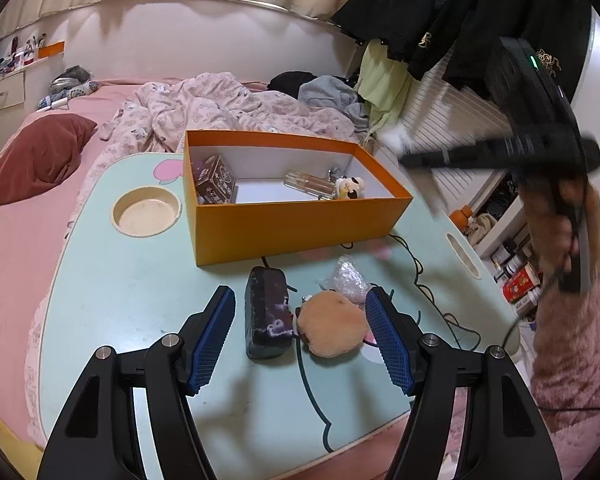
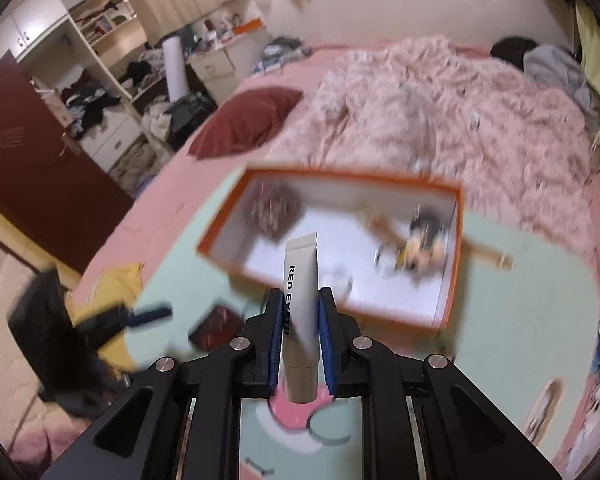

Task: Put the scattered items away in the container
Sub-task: 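Lower the white tube onto the table and open the right tool, then grasp the glass perfume bottle in the box with the left tool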

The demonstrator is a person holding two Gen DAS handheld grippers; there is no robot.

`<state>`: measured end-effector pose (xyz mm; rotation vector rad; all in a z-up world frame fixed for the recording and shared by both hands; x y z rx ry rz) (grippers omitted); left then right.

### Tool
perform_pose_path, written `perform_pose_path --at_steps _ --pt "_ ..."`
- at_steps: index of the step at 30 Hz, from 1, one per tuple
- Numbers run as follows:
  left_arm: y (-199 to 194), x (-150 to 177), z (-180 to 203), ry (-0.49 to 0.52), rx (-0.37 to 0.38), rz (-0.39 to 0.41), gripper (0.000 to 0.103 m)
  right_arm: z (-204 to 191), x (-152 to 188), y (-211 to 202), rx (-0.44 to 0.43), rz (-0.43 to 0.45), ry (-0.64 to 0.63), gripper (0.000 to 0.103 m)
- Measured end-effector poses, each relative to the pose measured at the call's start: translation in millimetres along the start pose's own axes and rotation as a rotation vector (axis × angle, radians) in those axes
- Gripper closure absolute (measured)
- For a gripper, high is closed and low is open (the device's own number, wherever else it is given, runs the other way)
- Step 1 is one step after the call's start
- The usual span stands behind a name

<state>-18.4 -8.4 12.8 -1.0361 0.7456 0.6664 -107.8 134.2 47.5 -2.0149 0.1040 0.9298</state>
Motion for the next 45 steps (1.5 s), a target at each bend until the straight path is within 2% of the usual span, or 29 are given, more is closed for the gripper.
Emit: perform_pose_path --at_steps 3,6,11,15,19,21,25,26,29,31,35,37,40,45 --pt "1 -1 4 0.003 0.005 -0.003 0.035 7 34 19 -0.013 -0.057 0.036 0.087" --pt "2 -1 8 0.012 -0.001 -0.009 0.035 20 55 37 0.017 -0.081 0.067 0.087" --pt "4 -2 14 0.031 -0.007 -0.015 0.035 31 69 45 0.037 -0.079 0.092 0.086" --pt "8 -7 19 0.061 -0.018 -0.018 0.035 30 70 36 0.106 -0.021 0.042 0.081" --pt "19 -26 25 0.076 -0.032 -0.049 0.035 32 66 13 0.110 0.090 0.050 0.071" --pt "30 -43 27 0.024 -0.018 -0.081 0.035 36 68 2 0.111 0.128 0.075 0.071" --pt "67 -83 29 -0.203 0.057 -0.175 0.035 43 78 -12 0.073 0.156 0.139 0.071" --pt "80 -89 29 -0.243 0.048 -0.203 0.035 44 80 -15 0.063 0.163 0.152 0.071" --pt "126 -100 29 -0.341 -0.022 -0.293 0.035 46 85 -22 0.045 0.190 0.184 0.071" --pt "160 -93 28 -0.386 -0.080 -0.377 0.035 46 89 -26 0.029 0.204 0.200 0.069" --pt "212 -71 18 -0.389 -0.220 -0.491 0.035 52 95 -28 -0.001 0.206 0.227 0.066" --pt "226 -64 10 -0.416 -0.276 -0.510 0.036 55 97 -30 -0.014 0.216 0.244 0.065" --pt "235 -71 0 -0.443 -0.344 -0.479 0.038 59 99 -32 -0.032 0.230 0.258 0.064" --pt "245 -72 -10 -0.391 -0.449 -0.451 0.052 60 102 -27 -0.044 0.227 0.253 0.063"
Point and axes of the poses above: each gripper's, at about its wrist camera, not at the fingertips, and y roughly the way its jaws point, z to its right, x to its underside, the point moved 7 cm from there along y, roughly the way its jaws point, and after that the axes turned 11 degrees about z, right-handed, at the moved point
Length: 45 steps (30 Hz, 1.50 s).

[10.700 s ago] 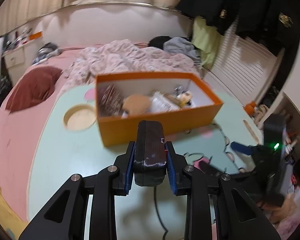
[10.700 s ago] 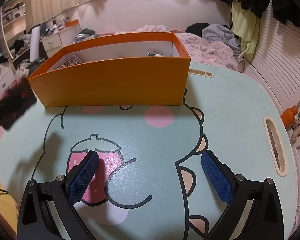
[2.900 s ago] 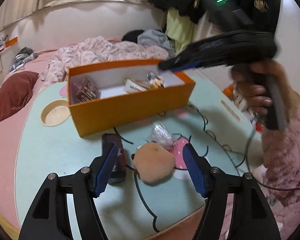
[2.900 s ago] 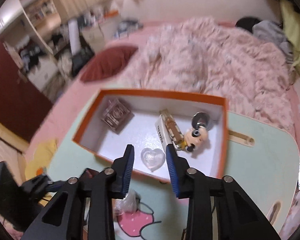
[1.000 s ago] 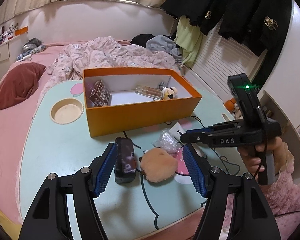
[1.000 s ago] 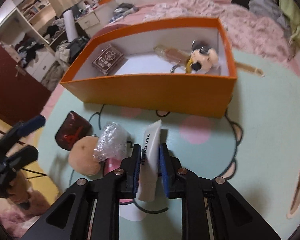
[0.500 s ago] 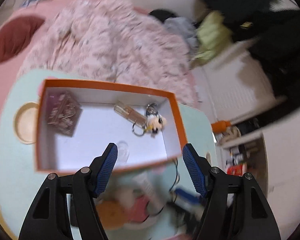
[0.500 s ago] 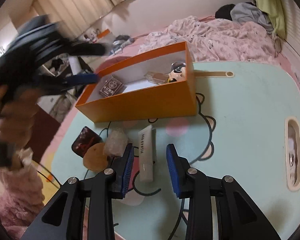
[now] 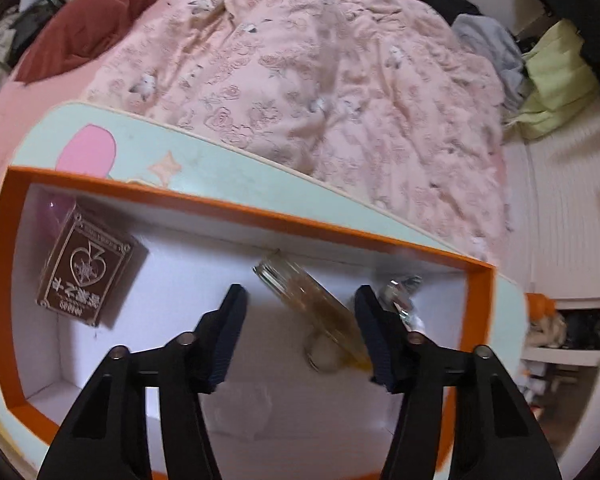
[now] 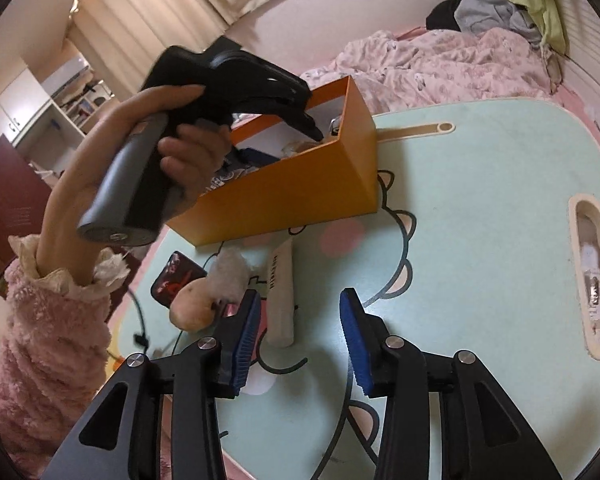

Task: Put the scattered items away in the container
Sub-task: 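Grasp the glass perfume bottle in the box with the left tool, then place the perfume bottle on the table with the left tool while the right tool reaches into the box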

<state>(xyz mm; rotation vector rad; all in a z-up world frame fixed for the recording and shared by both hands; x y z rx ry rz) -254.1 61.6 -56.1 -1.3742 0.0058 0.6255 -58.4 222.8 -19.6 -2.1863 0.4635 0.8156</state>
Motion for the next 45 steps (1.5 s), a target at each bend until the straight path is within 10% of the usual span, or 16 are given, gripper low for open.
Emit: perform_pose_path --at_steps 11,31,45 --pt "-7 10 -9 0.171 -0.034 0.014 0.084 6 -1 -8 -0.009 0.027 0.007 0.060" --pt "-138 56 -49 0.354 0.307 0.194 0.084 -16 -1 9 0.019 -0.027 -0.059 0.060" --pt "-96 103 -82 0.368 0.383 0.130 0.084 -42 -8 20 0.059 -0.067 -0.145 0.060"
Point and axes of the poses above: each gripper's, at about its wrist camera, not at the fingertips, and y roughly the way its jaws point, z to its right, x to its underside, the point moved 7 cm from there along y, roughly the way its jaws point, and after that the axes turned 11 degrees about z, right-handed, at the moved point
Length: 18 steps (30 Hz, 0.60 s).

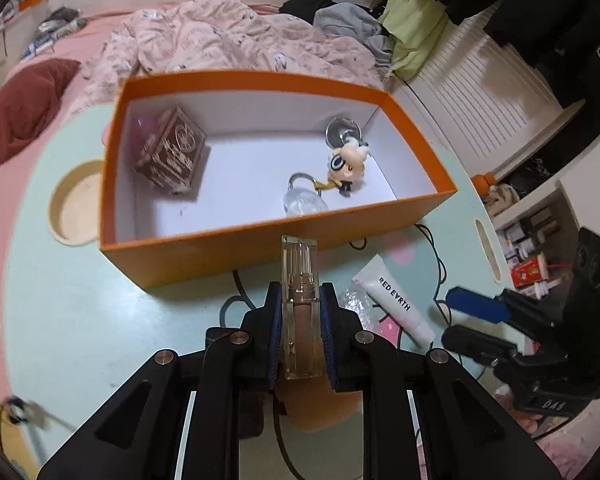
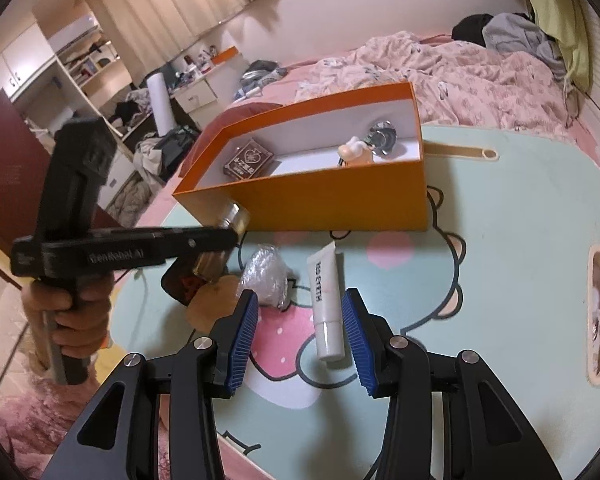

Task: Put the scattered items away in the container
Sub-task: 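Place the perfume bottle on the table with the left tool while the right tool reaches into the box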

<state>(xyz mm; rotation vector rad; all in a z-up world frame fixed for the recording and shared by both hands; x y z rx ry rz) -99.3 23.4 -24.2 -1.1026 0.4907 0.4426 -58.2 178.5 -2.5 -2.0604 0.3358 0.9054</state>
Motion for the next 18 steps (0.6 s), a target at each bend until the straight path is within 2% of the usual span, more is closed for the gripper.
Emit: perform_pose_path --at_steps 1,4,7,10,12,15,18 --pt "-1 1 -1 0.000 0.001 0.010 0.084 -1 -5 0 0.006 0.000 -0.008 0.060" --pt "-9 2 -3 0.010 -0.002 0.057 0.074 -3 -31 0 0.037 0.023 -0.037 0.060" --pt "-29 -3 -3 -0.001 0.011 0.166 0.073 -2 -66 9 0.065 0.037 -0.052 0.060" --pt "-53 -1 -4 -0.021 0.035 0.296 0.073 6 -92 38 0.095 -0.033 -0.019 0.060" --pt "-67 7 -7 -0.037 0.041 0.353 0.073 13 -104 63 0.144 -0.096 -0.017 0.060" --pt "-79 17 -14 -0.041 0.015 0.390 0.073 29 -111 90 0.263 -0.156 -0.031 0.060" --pt "-82 27 -17 -0.015 -0.015 0.362 0.073 33 -108 108 0.269 -0.205 -0.015 0.059"
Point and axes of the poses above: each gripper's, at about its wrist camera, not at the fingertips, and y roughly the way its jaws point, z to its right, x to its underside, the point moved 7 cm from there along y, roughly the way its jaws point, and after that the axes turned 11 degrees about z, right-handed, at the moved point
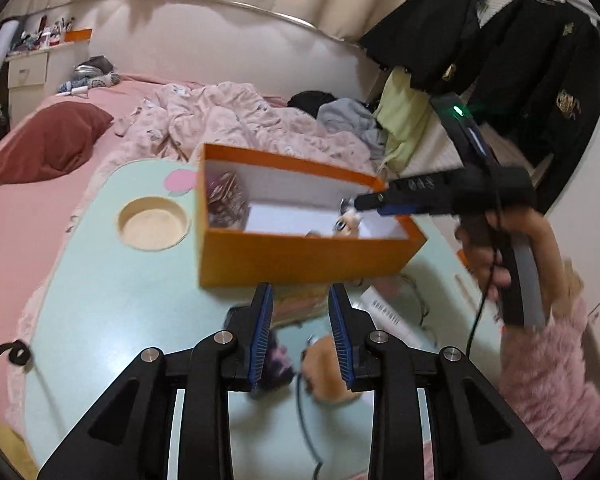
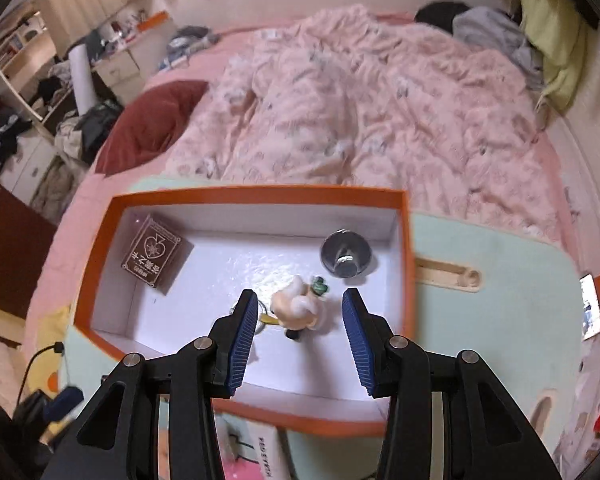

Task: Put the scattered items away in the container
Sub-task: 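Place the perfume bottle on the table with the left tool while the right tool reaches into the box, then grasp the figurine keychain with the right tool and lift it out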

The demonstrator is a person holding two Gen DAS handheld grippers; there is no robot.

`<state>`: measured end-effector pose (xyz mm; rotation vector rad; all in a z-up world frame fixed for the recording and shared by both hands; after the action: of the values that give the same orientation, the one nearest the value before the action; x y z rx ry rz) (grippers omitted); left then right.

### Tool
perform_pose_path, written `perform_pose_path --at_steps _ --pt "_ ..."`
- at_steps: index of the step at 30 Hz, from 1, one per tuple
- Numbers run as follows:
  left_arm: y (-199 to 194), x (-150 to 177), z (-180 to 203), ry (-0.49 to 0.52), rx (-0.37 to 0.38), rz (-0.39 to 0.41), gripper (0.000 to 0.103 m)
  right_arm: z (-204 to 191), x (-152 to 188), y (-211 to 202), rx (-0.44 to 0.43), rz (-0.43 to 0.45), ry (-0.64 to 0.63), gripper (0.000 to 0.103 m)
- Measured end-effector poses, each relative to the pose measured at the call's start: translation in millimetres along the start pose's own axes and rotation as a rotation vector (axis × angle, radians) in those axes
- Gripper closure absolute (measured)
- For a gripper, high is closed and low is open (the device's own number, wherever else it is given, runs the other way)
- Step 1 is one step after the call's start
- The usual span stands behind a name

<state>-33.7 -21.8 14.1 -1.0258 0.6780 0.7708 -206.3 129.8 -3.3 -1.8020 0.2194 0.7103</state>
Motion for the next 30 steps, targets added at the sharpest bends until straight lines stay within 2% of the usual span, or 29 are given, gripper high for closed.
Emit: perform_pose_path --at_steps 2,10,14,16,21,25,30 --pt "-3 2 -2 -0.002 -0.006 -0.010 0.073 0 2 10 0.013 -0.030 -0.003 0.058" --pt "-10 3 -6 -0.005 -0.004 0.012 0.072 -7 4 32 0.169 -0.080 -0.131 0.058" --pt "-13 6 -11 -0.014 -0.008 0.016 0.072 -11 14 46 0.303 -0.114 -0.309 0.058" --pt "-14 6 -13 -0.017 -0.011 0.022 0.072 -11 14 47 0.326 -0.094 -0.329 0.061" --pt "-15 5 -14 -0.023 -0.011 0.029 0.072 -9 15 43 0.321 -0.053 -0.327 0.065" --pt "-16 4 -13 -0.024 -0.013 0.030 0.072 -14 5 27 0.206 0.016 -0.230 0.066" --pt "-16 4 -14 -0.024 -0.021 0.032 0.072 -26 -7 -22 0.093 0.142 -0.177 0.066"
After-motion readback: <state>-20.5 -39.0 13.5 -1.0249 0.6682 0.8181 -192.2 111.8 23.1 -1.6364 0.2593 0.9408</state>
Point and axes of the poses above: each gripper's, at about its wrist camera, not at the fingertips, and y roughly the way its jaws point, z to its right, x to its underside, the point moved 7 cm from there along y, roughly the way its jaws point, and after that the axes turned 11 degrees about z, right-handed, at the moved point
